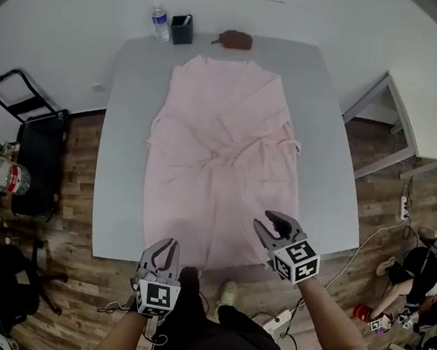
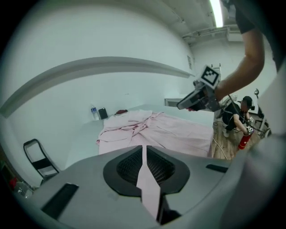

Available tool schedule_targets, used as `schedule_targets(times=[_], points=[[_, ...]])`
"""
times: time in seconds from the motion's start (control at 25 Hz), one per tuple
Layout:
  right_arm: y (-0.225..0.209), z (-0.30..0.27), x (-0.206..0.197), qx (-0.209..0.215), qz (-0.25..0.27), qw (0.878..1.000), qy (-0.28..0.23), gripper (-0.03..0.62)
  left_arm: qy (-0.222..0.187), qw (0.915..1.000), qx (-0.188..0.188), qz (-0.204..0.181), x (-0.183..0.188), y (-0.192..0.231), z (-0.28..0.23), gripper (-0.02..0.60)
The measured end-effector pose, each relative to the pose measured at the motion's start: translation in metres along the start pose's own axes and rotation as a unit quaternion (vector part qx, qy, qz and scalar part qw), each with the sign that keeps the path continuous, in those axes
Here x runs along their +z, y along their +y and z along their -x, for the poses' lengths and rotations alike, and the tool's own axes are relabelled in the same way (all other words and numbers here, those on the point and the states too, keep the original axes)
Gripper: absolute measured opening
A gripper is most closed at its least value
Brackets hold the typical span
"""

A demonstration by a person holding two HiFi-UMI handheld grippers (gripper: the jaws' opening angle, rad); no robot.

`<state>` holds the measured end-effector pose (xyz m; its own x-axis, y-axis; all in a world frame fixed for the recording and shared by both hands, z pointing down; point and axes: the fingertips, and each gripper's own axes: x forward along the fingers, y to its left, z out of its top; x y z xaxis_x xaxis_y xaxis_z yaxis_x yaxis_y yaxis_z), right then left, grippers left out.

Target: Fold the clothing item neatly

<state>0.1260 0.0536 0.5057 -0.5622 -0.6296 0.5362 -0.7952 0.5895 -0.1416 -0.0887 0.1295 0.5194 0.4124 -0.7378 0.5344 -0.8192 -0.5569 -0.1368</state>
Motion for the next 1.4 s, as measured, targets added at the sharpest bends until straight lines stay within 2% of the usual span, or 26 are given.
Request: schedule_targets(times=[0.2,0.4,0.56,0.72,0.92,1.24,1.28,1.32,1.4], points=[[-0.032,-0.046,0.043,0.011,0.028,0.999,-0.033,0.149,0.003,0.9995,0.013,0.028,-0.006,-0.044,0.003,0.009],[-0.063,-0.1,0.081,0.013,0.009,0.999,-0.044,0.15,-0.031,0.9982,0.013,0.05,0.026,-0.058,-0.013,0.009],[-0.089,-0.15,0.095,0.002,0.003,0.999,-0.039,0.149,-0.065,0.997,-0.004,0.041,0.059,-0.058,-0.042,0.009],[-0.118,-0.198,0.094,-0.009,0.003,1.0,-0.008,0.15,-0.083,0.9959,-0.022,0.028,0.079,-0.049,-0.061,0.009],[-0.153,-0.252,0.093,-0.037,0.003,0.999,0.033,0.124,-0.064,0.997,-0.013,0.043,0.06,-0.024,-0.068,0.009],[-0.16,-0.292,0.075,-0.03,0.031,0.993,0.108,0.116,-0.038,0.9979,-0.01,0.051,0.036,-0.01,-0.071,0.009],[-0.16,-0.291,0.076,-0.032,0.036,0.993,0.107,0.062,-0.039,0.9979,-0.011,0.051,0.036,-0.01,-0.072,0.009],[-0.16,-0.288,0.079,-0.034,0.04,0.993,0.102,0.039,-0.039,0.9979,-0.011,0.05,0.037,-0.01,-0.073,0.009],[-0.159,-0.276,0.086,-0.039,0.039,0.995,0.083,0.029,-0.041,0.9978,-0.013,0.05,0.037,-0.011,-0.072,0.009]])
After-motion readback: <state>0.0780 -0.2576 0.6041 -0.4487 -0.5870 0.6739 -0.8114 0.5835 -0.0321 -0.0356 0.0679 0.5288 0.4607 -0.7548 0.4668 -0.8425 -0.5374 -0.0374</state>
